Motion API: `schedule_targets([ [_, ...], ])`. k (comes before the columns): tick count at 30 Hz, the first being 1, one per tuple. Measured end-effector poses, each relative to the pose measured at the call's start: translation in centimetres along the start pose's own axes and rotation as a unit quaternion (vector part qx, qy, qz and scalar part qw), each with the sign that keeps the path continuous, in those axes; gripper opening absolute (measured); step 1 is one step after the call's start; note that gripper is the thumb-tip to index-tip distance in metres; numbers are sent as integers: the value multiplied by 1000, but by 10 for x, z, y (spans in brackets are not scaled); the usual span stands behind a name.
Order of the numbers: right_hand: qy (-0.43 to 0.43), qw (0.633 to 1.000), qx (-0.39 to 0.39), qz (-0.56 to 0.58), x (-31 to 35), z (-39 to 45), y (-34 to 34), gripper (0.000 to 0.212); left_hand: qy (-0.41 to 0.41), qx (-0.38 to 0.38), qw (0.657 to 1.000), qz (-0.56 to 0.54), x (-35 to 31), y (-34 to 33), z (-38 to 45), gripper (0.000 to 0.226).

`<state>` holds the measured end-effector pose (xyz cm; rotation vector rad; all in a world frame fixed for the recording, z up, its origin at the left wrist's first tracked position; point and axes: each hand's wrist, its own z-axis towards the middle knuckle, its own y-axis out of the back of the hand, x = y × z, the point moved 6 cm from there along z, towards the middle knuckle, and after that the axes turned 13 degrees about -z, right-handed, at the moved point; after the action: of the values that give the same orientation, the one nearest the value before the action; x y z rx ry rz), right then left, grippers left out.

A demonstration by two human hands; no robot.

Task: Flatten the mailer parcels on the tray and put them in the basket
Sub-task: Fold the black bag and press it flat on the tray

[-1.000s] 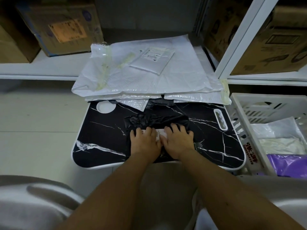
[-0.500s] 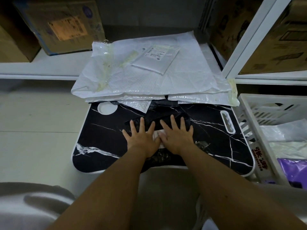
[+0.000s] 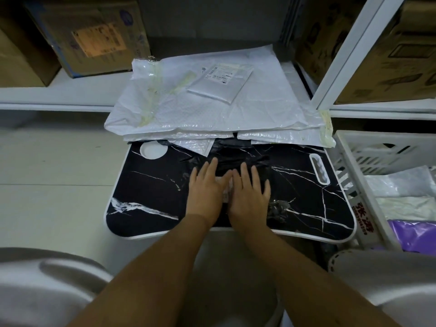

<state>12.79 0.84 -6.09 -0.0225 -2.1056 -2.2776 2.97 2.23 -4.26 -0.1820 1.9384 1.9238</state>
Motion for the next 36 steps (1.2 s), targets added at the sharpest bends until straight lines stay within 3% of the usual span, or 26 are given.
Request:
schedule_targets([
  [2, 8, 999, 31, -4, 5, -17, -14, 54, 10, 14, 1000, -8, -2, -11, -17, 55],
  [7, 36, 996, 66, -56, 2, -35, -29, 52, 140, 81, 987, -18, 21, -40, -53, 57],
  [13, 31, 992, 98, -70, 4, -33, -26, 51, 159, 128, 979, -5, 23, -39, -50, 56],
  [19, 63, 988, 119, -77, -13, -37, -32, 76, 185, 117, 976, -7, 26, -41, -51, 55],
  [28, -93, 981, 159, -60, -39, -36, -13, 69, 207, 95, 974, -15, 39, -43, -43, 57],
  [30, -99, 982, 131, -97, -40, -21, -3, 64, 204, 60, 977, -13, 35, -35, -34, 51],
  [33, 18, 987, 73, -143, -32, -2, 2, 57, 170, 36, 984, -31, 23, -22, -25, 63],
  [35, 102, 982, 117, -109, -29, 3, -13, 58, 154, 80, 984, -34, 21, -25, -22, 67],
  [36, 104, 980, 143, -89, -33, 4, -18, 58, 155, 111, 981, -32, 22, -31, -21, 65],
])
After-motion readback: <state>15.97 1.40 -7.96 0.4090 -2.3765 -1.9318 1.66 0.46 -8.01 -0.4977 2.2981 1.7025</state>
